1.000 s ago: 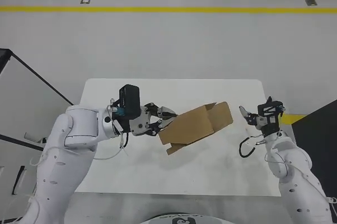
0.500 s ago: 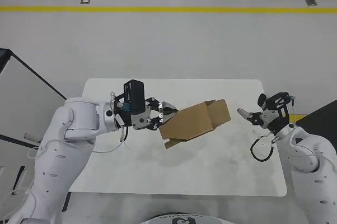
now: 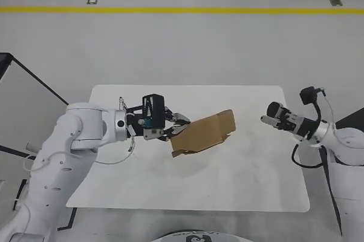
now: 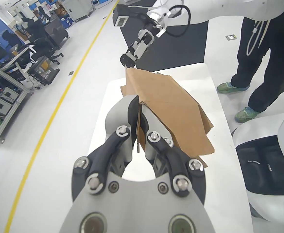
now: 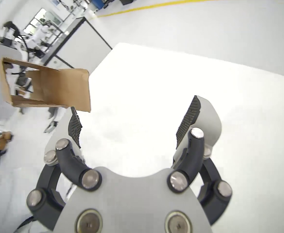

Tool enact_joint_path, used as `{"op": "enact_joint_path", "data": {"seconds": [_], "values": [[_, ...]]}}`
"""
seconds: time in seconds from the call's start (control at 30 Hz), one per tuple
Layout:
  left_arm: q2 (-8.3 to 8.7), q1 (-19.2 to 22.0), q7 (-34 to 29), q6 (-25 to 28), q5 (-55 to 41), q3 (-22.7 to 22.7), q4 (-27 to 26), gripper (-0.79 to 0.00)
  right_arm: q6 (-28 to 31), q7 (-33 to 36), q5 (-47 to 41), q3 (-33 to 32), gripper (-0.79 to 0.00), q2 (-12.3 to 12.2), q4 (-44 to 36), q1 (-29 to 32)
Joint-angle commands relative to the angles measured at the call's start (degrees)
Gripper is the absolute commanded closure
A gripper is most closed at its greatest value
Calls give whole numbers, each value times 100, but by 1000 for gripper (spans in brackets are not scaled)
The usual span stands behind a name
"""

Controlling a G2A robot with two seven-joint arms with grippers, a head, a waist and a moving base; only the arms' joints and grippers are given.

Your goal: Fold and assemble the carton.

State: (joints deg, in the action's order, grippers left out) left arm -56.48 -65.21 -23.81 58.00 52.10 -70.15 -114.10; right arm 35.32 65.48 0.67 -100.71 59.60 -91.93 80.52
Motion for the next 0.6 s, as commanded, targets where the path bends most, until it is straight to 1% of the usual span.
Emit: {"op": "enact_joint_path", "data": {"seconds": [0.0, 0.13, 0.17, 0.2, 0.23, 0.3, 0.33, 0.37, 0.4, 0.47, 0.53, 0.57], "values": [[28, 2, 18, 0, 51, 42, -18, 0, -21, 174, -273, 1, -785, -6, 33, -28], [28, 2, 18, 0, 51, 42, -18, 0, -21, 174, -273, 1, -785, -6, 33, -28], [24, -47, 79, -77, 22, 65, -23, 0, -41, 122, -343, 17, -785, -1, 24, -22], [22, -77, 137, -138, -6, 65, -24, 0, -111, 45, -577, 82, -785, 12, 30, 10], [20, -116, 225, -220, -60, 47, -14, 0, -216, 114, -857, 169, -785, 15, 34, 33], [32, -128, 228, -188, -15, 6, -60, 0, -313, 428, -1213, 213, -785, -13, 1, -50], [39, -136, 233, -174, -13, -19, -68, 0, -425, 612, -1510, 259, -785, -24, 15, -89], [49, -150, 237, -166, -35, -55, -71, 0, -579, 927, -1994, 308, -785, -39, 41, -176], [54, -154, 238, -166, -43, -76, -79, 0, -701, 1048, -2185, 326, -785, -50, 57, -220], [68, -182, 235, -171, -72, -125, -98, 0, -1246, 1594, -2765, 414, -785, -96, 132, -392], [78, -186, 205, -192, -30, -155, -155, 0, -1439, 1787, -3007, 429, -785, -119, 170, -496], [81, -184, 189, -253, 64, -182, -221, 0, -1439, 1787, -3007, 429, -785, -119, 170, -496]]}}
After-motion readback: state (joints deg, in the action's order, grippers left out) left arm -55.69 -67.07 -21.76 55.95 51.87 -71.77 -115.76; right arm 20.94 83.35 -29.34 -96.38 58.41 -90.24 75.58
